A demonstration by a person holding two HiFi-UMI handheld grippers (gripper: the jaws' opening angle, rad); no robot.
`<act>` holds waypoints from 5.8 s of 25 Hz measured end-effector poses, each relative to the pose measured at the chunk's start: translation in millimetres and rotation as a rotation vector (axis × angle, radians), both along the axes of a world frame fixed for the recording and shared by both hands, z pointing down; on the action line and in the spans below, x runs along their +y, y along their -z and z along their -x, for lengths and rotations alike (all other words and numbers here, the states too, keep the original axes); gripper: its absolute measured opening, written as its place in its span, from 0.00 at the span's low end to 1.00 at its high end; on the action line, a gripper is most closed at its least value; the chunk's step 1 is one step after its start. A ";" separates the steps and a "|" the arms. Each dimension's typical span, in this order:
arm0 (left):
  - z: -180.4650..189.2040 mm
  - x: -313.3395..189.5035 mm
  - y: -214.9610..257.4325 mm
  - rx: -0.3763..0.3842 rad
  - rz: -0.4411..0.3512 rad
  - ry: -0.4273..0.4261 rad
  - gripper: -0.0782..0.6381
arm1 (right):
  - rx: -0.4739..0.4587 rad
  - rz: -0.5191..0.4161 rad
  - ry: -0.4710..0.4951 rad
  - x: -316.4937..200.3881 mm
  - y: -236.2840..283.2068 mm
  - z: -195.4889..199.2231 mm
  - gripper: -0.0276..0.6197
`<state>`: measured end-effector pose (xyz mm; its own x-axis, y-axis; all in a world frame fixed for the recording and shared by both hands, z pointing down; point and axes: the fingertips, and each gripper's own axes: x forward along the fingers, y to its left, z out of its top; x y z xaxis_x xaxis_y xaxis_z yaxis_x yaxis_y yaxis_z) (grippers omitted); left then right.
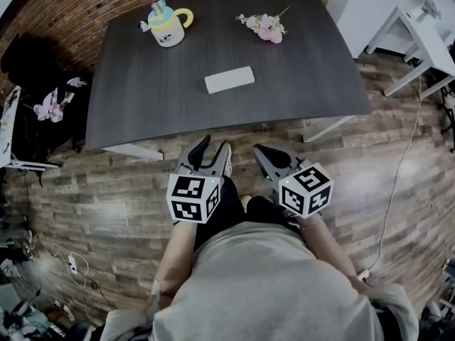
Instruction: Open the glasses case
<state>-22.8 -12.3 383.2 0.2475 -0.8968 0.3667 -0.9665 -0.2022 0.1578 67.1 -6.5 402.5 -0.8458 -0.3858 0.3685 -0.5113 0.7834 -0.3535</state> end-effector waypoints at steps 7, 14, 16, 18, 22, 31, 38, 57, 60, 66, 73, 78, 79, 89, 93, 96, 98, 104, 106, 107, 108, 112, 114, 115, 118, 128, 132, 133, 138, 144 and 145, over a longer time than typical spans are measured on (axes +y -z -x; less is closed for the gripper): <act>10.8 -59.1 -11.3 -0.092 0.026 -0.103 0.33 | 0.010 0.026 -0.075 -40.8 -8.6 6.8 0.05; 30.9 -120.3 -19.5 -0.215 0.037 -0.232 0.33 | 0.004 0.057 -0.153 -98.0 -13.0 31.6 0.05; 40.4 -136.1 -24.9 -0.239 0.049 -0.263 0.33 | 0.010 0.057 -0.175 -112.6 -14.1 36.7 0.05; 48.7 -151.6 -31.2 -0.245 0.066 -0.293 0.33 | 0.011 0.071 -0.207 -125.9 -17.7 40.0 0.05; 58.8 -177.7 -44.9 -0.275 0.096 -0.369 0.36 | 0.011 0.100 -0.268 -147.3 -24.9 45.5 0.05; 61.1 -202.0 -94.7 -0.388 0.179 -0.563 0.44 | 0.005 0.145 -0.374 -176.9 -42.0 54.6 0.05; 60.4 -207.4 -116.1 -0.470 0.199 -0.660 0.45 | 0.023 0.188 -0.420 -181.9 -52.8 56.4 0.05; 55.1 -214.4 -131.4 -0.571 0.172 -0.770 0.42 | 0.030 0.225 -0.433 -190.6 -68.1 64.4 0.05; 55.7 -215.3 -128.8 -0.551 0.177 -0.775 0.41 | 0.028 0.220 -0.432 -192.3 -65.9 65.6 0.05; 58.8 -218.8 -114.4 -0.463 0.170 -0.749 0.32 | 0.036 0.210 -0.438 -194.5 -63.5 62.2 0.05; 69.5 -233.7 -101.8 -0.401 0.150 -0.704 0.21 | 0.037 0.196 -0.430 -201.1 -58.8 67.9 0.05; 79.5 -246.7 -99.8 -0.356 0.147 -0.633 0.20 | 0.058 0.182 -0.434 -206.1 -57.2 67.2 0.05; 81.8 -248.9 -99.4 -0.344 0.151 -0.616 0.20 | 0.060 0.181 -0.438 -207.4 -56.6 66.7 0.05; 98.7 -269.8 -91.3 -0.273 0.165 -0.492 0.19 | 0.053 0.167 -0.495 -219.8 -45.0 48.8 0.05; 105.4 -270.6 -94.9 -0.279 0.176 -0.464 0.19 | 0.053 0.161 -0.457 -224.0 -43.4 57.2 0.05; 107.6 -271.0 -97.4 -0.280 0.185 -0.436 0.19 | 0.045 0.158 -0.452 -226.4 -42.4 58.4 0.05; 108.3 -272.6 -98.7 -0.275 0.190 -0.423 0.19 | 0.040 0.156 -0.451 -227.0 -42.5 59.0 0.06; 109.8 -276.2 -100.9 -0.248 0.194 -0.404 0.19 | 0.037 0.156 -0.443 -224.6 -43.6 59.1 0.05; 111.0 -275.9 -99.8 -0.238 0.196 -0.383 0.19 | 0.035 0.156 -0.441 -224.0 -44.1 59.5 0.05; 111.3 -275.7 -98.7 -0.231 0.193 -0.373 0.19 | 0.035 0.156 -0.438 -223.6 -44.7 60.1 0.05; 111.3 -275.0 -97.6 -0.222 0.190 -0.367 0.19 | 0.036 0.156 -0.434 -223.1 -45.2 60.9 0.05; 111.5 -267.8 -96.1 -0.173 0.206 -0.358 0.19 | 0.039 0.148 -0.412 -221.7 -43.1 66.0 0.05; 113.6 -266.5 -92.8 -0.153 0.210 -0.345 0.21 | 0.038 0.140 -0.405 -223.2 -40.4 67.2 0.05; 114.9 -266.0 -90.2 -0.140 0.208 -0.338 0.23 | 0.037 0.136 -0.403 -224.1 -39.1 67.8 0.05; 118.0 -262.5 -78.6 -0.093 0.189 -0.324 0.27 | 0.031 0.119 -0.395 -225.2 -33.7 70.8 0.06; 102.3 -248.8 -34.8 0.133 0.125 -0.368 0.18 | 0.025 0.036 -0.348 -226.8 -9.5 85.5 0.05; 93.0 -236.8 -26.5 0.213 0.136 -0.402 0.16 | 0.012 0.011 -0.312 -221.7 -2.7 95.2 0.05; 90.7 -234.6 -25.2 0.220 0.140 -0.404 0.16 | -0.002 0.005 -0.305 -221.0 -0.9 97.4 0.05; 73.9 -221.6 -18.9 0.195 0.130 -0.436 0.15 | -0.048 0.002 -0.272 -217.2 8.1 104.7 0.06; 63.9 -208.5 -26.6 0.173 0.157 -0.463 0.15 | -0.035 0.033 -0.232 -208.9 5.2 112.6 0.05; 64.7 -208.3 -27.1 0.173 0.159 -0.458 0.15 | -0.027 0.036 -0.224 -207.8 3.6 114.1 0.05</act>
